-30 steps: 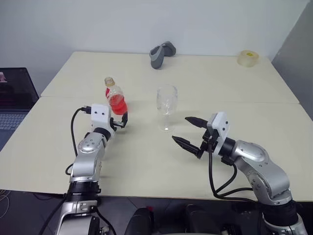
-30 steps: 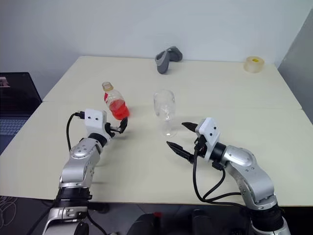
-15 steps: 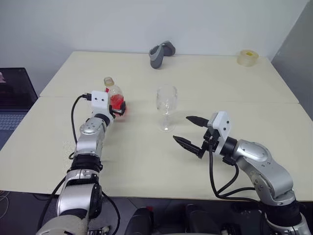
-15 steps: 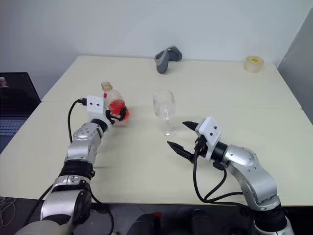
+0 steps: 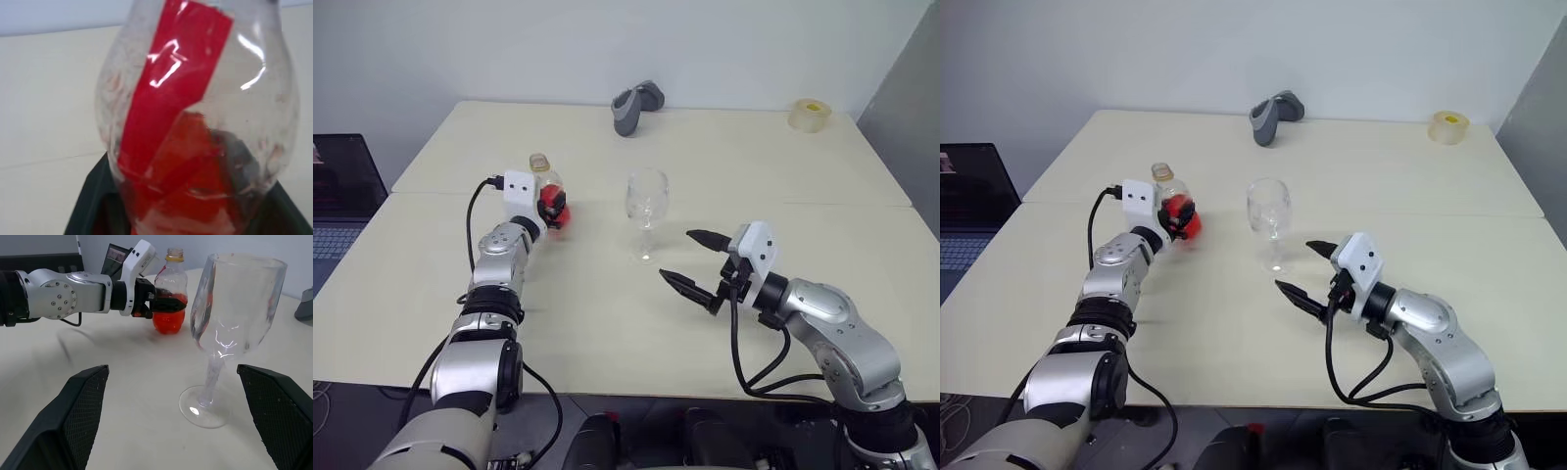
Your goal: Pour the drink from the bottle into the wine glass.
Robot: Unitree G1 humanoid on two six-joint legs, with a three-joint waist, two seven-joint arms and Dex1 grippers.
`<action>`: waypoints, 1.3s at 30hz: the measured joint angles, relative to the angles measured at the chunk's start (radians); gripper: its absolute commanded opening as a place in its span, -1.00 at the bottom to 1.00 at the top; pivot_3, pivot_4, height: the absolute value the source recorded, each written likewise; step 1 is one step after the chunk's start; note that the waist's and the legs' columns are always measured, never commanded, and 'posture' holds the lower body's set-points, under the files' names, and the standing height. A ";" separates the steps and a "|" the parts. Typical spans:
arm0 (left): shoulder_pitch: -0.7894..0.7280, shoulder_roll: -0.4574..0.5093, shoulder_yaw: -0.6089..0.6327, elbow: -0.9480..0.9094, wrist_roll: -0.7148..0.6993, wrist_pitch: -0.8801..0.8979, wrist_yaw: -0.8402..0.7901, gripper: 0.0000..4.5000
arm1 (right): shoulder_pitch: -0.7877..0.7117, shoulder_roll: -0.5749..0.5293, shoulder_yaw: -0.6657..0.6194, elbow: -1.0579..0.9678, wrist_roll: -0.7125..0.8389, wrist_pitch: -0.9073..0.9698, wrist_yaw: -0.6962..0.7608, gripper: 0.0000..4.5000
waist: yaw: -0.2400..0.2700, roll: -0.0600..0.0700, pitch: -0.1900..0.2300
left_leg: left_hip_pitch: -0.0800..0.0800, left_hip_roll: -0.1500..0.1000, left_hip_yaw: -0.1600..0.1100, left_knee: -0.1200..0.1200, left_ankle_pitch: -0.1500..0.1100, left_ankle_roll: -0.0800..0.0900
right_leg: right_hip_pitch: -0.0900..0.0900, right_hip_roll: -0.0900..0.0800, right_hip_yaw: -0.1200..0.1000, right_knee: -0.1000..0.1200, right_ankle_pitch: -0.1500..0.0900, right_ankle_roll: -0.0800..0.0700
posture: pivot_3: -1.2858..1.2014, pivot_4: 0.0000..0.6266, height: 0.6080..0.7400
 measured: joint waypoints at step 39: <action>-0.296 0.196 -0.518 0.072 0.743 -0.637 0.232 -0.49 | -0.140 0.051 0.013 -0.009 0.022 0.051 -0.141 1.00 | -0.001 -0.001 0.001 | -0.011 -0.001 0.004 0.001 0.000 0.000 | -0.015 0.000 0.003 0.005 0.001 0.001 | 0.03 -0.52 1.00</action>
